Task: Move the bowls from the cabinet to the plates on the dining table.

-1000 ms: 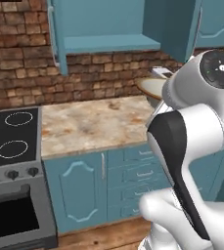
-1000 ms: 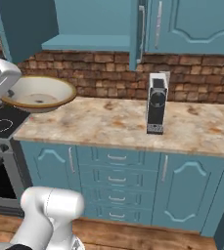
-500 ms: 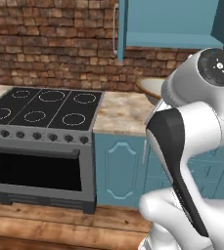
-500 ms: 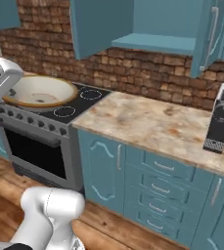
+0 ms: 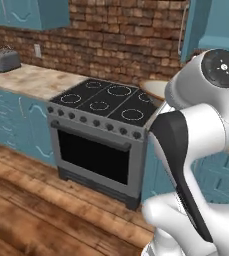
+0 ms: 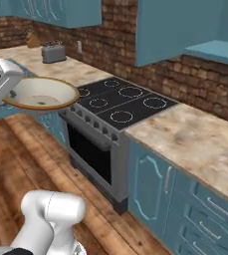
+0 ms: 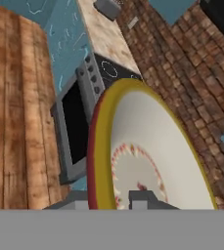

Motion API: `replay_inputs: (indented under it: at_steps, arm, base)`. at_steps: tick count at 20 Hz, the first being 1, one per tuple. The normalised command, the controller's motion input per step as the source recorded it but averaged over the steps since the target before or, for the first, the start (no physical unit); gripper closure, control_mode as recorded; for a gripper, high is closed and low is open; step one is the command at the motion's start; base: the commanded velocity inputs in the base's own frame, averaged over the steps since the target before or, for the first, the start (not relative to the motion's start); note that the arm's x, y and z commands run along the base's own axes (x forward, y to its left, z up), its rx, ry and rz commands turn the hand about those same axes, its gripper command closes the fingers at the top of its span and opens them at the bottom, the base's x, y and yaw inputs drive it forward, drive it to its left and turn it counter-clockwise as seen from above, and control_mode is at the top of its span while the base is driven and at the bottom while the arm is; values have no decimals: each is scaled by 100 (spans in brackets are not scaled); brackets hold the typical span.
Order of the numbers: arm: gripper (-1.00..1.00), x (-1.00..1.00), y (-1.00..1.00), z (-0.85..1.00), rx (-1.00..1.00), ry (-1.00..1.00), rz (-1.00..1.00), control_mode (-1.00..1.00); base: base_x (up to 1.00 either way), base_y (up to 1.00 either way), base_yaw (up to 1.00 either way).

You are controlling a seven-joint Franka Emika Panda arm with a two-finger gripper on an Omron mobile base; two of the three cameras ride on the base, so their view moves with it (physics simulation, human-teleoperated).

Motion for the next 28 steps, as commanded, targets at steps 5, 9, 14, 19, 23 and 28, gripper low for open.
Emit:
replay_inputs:
  at_steps: [5, 9, 14, 19, 23, 28]
  arm:
    - [100, 0, 0, 0, 0, 0, 0, 100]
    - [100, 0, 0, 0, 0, 0, 0, 100]
    - [100, 0, 0, 0, 0, 0, 0, 100]
    - [100, 0, 0, 0, 0, 0, 0, 100]
    - [100, 0, 0, 0, 0, 0, 0, 100]
    - [100, 0, 0, 0, 0, 0, 0, 100]
  base:
    - [45, 0, 69]
    - [26, -19, 60]
    - [72, -17, 14]
    - [100, -9, 3]
    - [100, 0, 22]
    - [100, 0, 26]
